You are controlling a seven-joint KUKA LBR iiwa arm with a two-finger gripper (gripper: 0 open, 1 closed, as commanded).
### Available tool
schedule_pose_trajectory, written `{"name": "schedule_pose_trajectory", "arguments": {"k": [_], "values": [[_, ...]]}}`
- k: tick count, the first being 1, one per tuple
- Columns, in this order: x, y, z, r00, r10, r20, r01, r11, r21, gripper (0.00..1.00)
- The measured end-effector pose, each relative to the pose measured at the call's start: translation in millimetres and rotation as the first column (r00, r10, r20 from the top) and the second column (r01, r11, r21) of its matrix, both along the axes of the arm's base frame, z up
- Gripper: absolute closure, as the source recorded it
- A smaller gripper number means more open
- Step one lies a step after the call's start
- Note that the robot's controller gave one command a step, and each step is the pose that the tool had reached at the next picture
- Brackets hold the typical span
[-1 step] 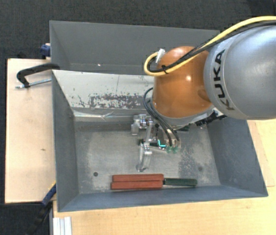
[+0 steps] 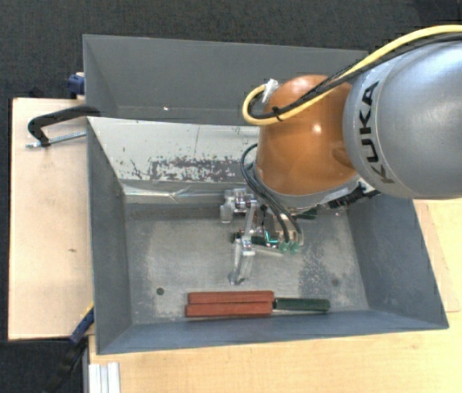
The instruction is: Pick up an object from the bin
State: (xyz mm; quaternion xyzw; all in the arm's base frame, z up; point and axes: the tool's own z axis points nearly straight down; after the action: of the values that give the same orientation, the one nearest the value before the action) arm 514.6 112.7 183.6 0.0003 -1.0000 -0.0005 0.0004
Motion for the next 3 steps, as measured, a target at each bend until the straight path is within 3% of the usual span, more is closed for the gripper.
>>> {"name": "schedule_pose_trajectory", "arguments": {"k": [1, 2, 3], "values": [[-7.5, -37.7, -27.6, 0.999, 0.032, 0.007, -0.032, 0.999, 0.003, 0.0], [-3.2, -75.2, -73.8, 0.999, -0.054, 0.003, 0.054, 0.999, -0.002, 0.0], [3.2, -85.6, -98.7, 1.0, 0.002, -0.001, -0.002, 1.0, -0.001, 0.0]]}}
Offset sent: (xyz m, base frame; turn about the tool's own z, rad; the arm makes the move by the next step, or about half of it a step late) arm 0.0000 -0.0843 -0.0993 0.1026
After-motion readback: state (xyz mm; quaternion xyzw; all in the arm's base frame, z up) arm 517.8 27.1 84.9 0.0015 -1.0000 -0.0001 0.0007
